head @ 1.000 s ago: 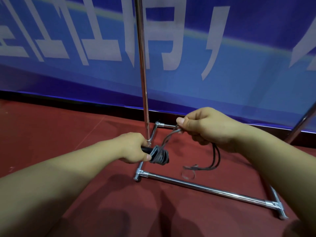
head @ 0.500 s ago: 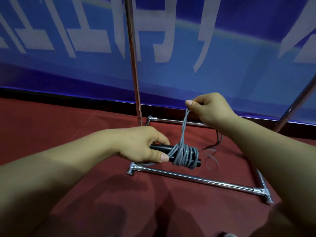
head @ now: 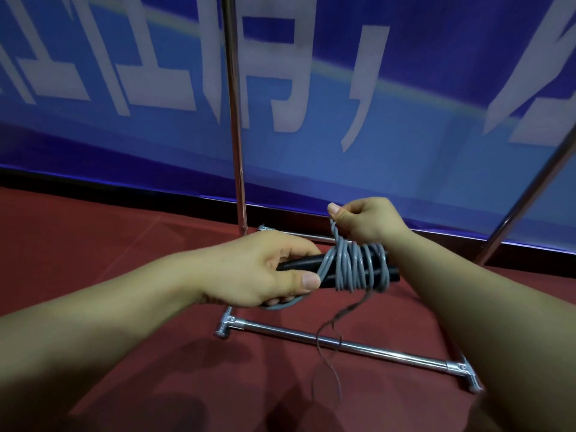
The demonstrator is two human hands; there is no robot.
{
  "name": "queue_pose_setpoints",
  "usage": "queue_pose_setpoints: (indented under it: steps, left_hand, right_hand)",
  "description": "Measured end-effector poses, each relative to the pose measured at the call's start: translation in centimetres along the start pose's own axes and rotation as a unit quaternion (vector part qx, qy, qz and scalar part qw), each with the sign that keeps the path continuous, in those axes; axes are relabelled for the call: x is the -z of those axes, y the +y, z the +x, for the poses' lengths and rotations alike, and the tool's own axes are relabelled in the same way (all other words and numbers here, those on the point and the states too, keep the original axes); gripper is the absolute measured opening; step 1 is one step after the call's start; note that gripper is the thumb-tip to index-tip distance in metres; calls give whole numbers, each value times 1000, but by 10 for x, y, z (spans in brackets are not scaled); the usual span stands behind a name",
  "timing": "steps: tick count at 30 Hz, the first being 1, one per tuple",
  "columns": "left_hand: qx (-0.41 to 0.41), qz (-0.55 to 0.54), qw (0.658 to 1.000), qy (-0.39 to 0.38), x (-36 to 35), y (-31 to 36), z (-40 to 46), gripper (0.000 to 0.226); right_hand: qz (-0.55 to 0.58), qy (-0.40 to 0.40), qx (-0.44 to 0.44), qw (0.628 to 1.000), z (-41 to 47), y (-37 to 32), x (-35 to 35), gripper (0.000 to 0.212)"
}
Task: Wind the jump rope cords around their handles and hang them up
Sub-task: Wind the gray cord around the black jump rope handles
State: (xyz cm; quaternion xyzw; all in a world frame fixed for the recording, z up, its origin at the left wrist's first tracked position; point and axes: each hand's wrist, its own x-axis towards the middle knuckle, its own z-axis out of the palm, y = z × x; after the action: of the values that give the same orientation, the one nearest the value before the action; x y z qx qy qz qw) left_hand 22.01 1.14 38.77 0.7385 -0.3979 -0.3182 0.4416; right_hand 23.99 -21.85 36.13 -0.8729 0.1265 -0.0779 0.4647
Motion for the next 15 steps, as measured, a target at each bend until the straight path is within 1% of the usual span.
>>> queue_pose_setpoints:
  steps: [2, 3, 4, 6, 8, 10, 12, 15]
  left_hand:
    - [-27, -35, 998, 50, -1, -1, 2, 18]
    - [-36, -47, 995, 78, -3, -1, 4, 17]
    - [-46, -54, 991, 111, -4, -1, 6, 14]
    - [-58, -62, 979, 187, -5, -1, 10, 9]
    - [-60, -77, 960, 263, -4, -2, 14, 10]
    - [-61, -81, 940, 325, -1, -6, 18, 12]
    - [-55, -77, 922, 375, 4, -10, 20, 13]
    - [-29, -55, 896, 439, 15, -23, 22, 16]
  right_hand:
    - [86, -28, -2, 996, -6, -1, 2, 36]
    - [127, -43, -4, 991, -9, -2, 3, 31]
    - [133, -59, -10, 989, -13, -3, 2, 28]
    - [58, -56, -20, 997, -18, -4, -5, 35]
    - [-26, -49, 23, 998, -16, -5, -14, 31]
    - [-71, -62, 47, 994, -17, -13, -19, 37]
    - [-116, -80, 71, 988, -21, -17, -21, 39]
    - [-138, -95, 104, 980, -30, -26, -23, 38]
